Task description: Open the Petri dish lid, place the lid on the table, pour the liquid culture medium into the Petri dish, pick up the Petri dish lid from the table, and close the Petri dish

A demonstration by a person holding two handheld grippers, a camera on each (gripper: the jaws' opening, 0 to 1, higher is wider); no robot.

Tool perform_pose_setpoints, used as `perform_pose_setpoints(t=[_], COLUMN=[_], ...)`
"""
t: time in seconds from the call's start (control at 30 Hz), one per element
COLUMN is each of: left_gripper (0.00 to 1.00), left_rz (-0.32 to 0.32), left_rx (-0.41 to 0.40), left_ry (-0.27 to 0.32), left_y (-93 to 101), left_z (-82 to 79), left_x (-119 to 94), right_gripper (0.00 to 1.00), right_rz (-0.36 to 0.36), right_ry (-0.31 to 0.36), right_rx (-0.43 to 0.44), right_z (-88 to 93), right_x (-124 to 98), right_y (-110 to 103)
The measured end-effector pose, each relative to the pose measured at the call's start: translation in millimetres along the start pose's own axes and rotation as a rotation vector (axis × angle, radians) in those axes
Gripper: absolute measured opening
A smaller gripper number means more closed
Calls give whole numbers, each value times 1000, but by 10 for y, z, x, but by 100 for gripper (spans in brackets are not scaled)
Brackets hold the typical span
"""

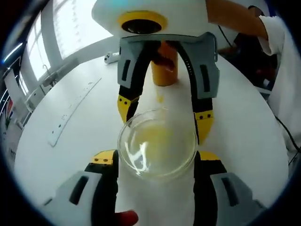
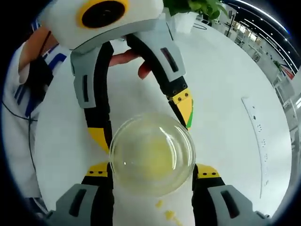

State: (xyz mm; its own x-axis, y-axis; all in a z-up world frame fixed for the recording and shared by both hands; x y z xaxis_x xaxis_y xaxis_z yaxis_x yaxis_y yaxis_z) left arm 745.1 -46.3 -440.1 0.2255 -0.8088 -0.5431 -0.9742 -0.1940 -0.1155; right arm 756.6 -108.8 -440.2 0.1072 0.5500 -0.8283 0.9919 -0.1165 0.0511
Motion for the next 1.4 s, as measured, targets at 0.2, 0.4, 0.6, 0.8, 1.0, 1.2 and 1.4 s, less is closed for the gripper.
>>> perform_pose_setpoints(t=[0.2,0.4,0.6,0.8,1.0,1.2,1.4], left_gripper=[56,56,56,56,56,56,56], left_rz=[2,0,0,0,4,3,-1], left_rx=[18,51,44,26,15,21,24], left_ry=[-1,-7,-9,-12,-31,-30,-19], left_y=[-22,121,105,179,153,105,70], left_z=[-10,-111,-84,-114,-112,-112,-141], left_x=[-5,2,-3,14,13,-4,-20], right_gripper=[62,61,61,64,63,62,62], right_rz=[7,8,16,16,12,17,21], right_ry=[-5,1,8,11,2,-3,3], right_rx=[-2,-4,-9,-35,-18,-20,-20], right_z=[-18,-10,-2,-18,-29,-27,-39], right_x=[-14,-76,-61,-17,5,-17,-62], right_y=[54,-28,-51,-81,-28,-66,-61])
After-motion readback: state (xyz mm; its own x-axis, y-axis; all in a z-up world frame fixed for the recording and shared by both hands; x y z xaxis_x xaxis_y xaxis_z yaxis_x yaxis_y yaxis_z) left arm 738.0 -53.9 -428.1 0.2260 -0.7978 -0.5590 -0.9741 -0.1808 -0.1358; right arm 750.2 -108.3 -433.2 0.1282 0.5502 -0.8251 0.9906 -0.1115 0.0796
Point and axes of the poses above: the point that each gripper's makers call its tool centre point, and the gripper's own axes: x roughly forward along the fingers, y roughly to its right, z roughly out of its underside, the point moved 5 cm from there along -x, roughly backward along the fingers, and after that the axes turned 10 degrees about y, right-handed, at the moved point
